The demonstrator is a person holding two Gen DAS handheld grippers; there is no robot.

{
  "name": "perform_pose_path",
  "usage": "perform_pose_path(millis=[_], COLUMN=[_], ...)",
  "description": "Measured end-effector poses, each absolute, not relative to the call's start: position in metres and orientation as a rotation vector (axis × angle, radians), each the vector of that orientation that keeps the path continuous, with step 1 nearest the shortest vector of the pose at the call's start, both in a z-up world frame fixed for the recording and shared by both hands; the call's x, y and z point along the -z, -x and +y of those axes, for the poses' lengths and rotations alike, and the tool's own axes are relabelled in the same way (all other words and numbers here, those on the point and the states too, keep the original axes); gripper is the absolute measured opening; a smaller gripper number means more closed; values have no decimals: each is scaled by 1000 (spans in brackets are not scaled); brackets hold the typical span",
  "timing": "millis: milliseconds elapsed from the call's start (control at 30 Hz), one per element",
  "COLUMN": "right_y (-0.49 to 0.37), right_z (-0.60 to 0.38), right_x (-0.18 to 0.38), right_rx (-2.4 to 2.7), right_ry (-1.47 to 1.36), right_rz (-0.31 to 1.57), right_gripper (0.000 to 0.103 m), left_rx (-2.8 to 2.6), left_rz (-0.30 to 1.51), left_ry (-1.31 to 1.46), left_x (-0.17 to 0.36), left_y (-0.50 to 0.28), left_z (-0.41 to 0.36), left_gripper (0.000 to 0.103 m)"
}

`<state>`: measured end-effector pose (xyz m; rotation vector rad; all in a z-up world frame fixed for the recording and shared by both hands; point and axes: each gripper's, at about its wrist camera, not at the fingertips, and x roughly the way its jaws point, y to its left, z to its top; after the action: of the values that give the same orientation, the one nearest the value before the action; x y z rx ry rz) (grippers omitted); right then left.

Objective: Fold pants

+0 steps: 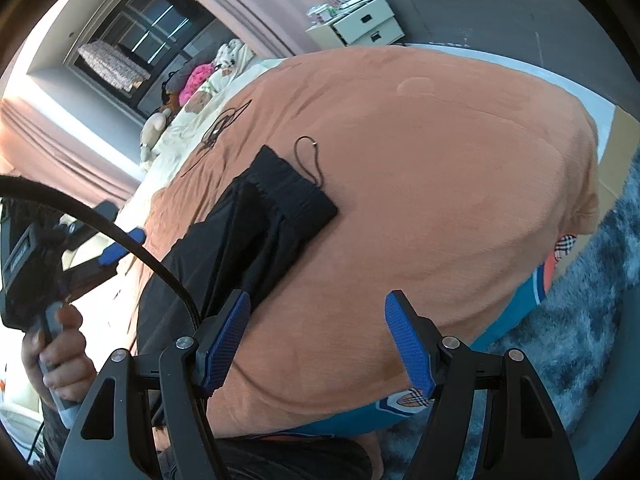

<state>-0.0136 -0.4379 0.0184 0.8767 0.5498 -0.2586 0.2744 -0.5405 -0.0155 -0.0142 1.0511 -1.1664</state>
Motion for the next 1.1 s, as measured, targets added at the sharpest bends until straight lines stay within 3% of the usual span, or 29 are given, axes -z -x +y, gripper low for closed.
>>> perform_pose_path(millis=[500, 900, 1033, 1100], right_y=[-57, -142, -163, -168], right_z=[-448, -476, -475, -478], right_x=[-30, -16, -18, -18], right_rx=[109, 141, 178, 198], right_ry=[-806, -744, -704, -689], right_rz=[573, 675, 700, 709], right_gripper=[69, 69, 69, 60], left_rx=[799, 572, 516, 500], left_rz=[990, 1057, 1096, 1118], left_ry=[117, 235, 279, 294], left_x=[34, 91, 112, 122], left_y=[-336, -364, -372, -374], left_z=[-367, -256, -233, -228], left_gripper=[69, 69, 62, 52])
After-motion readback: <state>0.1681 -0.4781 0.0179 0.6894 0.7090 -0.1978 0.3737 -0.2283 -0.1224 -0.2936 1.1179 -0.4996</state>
